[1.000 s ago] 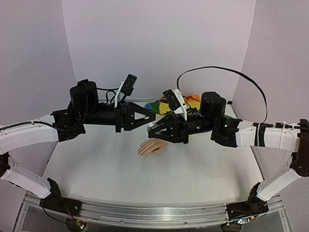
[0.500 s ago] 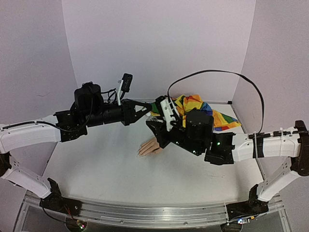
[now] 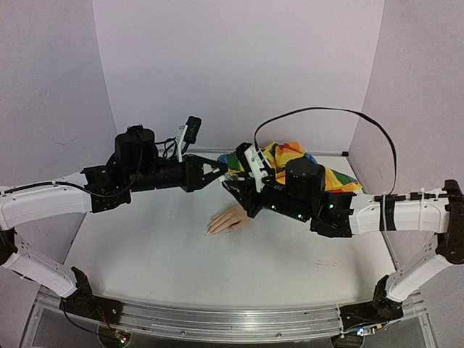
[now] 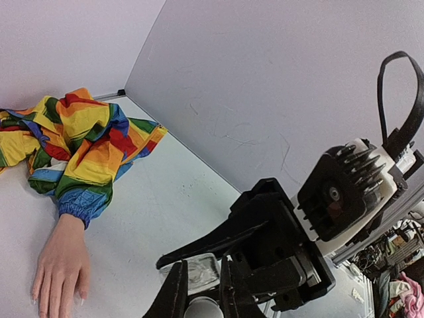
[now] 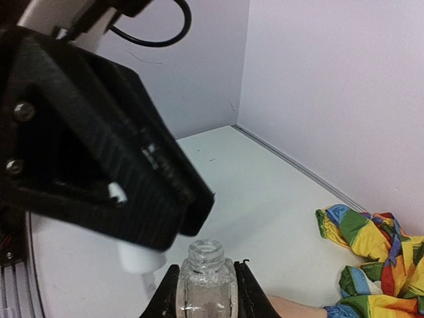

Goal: Paint the nails

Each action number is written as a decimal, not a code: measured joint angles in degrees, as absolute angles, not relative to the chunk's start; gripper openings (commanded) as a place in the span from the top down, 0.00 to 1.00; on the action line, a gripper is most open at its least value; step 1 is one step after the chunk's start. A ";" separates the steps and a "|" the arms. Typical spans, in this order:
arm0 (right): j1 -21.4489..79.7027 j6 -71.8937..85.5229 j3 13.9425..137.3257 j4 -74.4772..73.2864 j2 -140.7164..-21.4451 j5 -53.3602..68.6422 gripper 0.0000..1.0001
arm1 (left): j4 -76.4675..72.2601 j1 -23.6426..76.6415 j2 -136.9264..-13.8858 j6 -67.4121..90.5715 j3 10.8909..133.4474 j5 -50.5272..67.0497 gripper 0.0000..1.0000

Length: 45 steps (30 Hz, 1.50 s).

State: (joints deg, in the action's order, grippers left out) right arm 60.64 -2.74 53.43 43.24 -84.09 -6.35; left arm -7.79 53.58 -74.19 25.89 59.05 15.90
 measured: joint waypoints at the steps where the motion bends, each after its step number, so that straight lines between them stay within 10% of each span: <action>1: 60.38 -2.50 52.88 43.24 -83.40 -5.08 1.00 | -7.75 53.25 -74.15 26.17 59.05 15.92 1.00; 23: 53.56 1.85 49.65 40.69 -82.61 18.37 1.00 | -7.46 47.79 -72.82 31.81 59.24 20.43 1.00; 45: 53.39 2.35 46.11 37.47 -77.45 3.75 1.00 | -26.09 48.47 -78.56 23.14 46.87 10.68 1.00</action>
